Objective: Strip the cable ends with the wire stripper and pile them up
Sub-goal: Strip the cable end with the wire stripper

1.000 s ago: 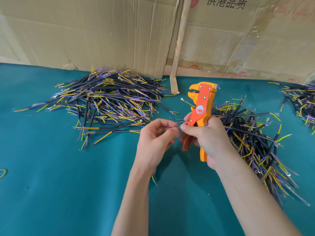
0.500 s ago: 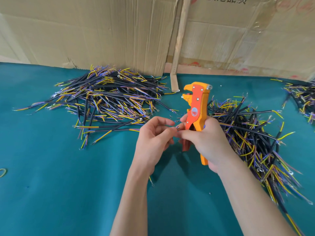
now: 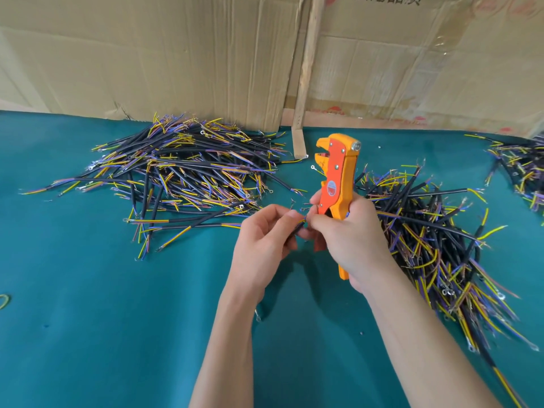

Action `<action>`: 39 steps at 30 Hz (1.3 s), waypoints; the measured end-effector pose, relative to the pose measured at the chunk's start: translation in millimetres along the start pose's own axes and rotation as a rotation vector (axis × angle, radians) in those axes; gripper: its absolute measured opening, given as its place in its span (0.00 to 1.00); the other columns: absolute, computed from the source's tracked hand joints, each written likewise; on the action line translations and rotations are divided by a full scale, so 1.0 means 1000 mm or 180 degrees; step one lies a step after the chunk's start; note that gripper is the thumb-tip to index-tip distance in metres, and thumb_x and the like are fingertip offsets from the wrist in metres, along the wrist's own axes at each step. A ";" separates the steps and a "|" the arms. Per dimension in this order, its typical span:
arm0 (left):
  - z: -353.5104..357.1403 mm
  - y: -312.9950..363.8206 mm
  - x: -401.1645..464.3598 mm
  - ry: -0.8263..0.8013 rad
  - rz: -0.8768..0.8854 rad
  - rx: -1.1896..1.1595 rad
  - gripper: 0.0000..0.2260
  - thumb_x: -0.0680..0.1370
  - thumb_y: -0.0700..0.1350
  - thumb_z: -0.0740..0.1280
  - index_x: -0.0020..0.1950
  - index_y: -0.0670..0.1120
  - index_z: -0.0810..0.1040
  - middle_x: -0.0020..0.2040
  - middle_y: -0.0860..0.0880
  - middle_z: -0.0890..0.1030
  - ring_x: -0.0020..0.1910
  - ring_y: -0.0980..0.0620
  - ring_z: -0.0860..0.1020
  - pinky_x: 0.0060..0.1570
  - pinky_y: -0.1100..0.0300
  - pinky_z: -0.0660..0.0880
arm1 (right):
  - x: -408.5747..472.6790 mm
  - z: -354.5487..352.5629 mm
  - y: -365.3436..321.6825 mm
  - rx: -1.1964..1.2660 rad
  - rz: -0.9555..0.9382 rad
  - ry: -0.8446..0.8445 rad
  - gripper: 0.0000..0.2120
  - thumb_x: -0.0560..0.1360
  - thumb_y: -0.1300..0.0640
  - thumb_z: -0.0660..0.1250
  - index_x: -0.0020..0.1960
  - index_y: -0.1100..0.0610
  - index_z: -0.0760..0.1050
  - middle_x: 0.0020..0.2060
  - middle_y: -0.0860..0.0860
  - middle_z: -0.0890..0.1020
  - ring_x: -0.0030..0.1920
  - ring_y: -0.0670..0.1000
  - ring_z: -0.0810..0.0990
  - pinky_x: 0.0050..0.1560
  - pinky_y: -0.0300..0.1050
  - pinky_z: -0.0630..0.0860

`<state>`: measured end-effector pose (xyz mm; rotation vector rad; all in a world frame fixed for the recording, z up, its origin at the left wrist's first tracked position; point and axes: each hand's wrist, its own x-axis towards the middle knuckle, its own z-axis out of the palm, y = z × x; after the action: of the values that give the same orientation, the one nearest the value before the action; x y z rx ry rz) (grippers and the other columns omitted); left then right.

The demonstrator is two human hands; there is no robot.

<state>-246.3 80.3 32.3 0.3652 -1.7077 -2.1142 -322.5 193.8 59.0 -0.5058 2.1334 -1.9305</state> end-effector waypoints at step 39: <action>-0.007 -0.003 0.002 0.0497 0.0375 0.0091 0.02 0.73 0.44 0.71 0.41 0.49 0.84 0.38 0.45 0.85 0.33 0.54 0.76 0.31 0.67 0.69 | -0.058 -0.033 0.014 0.1804 0.1767 -0.1379 0.14 0.66 0.67 0.72 0.52 0.65 0.80 0.45 0.69 0.82 0.39 0.65 0.82 0.41 0.60 0.82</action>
<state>-245.1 73.6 27.7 0.4159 -1.6306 -1.9269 -283.7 248.1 45.1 -0.1654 1.2141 -1.7713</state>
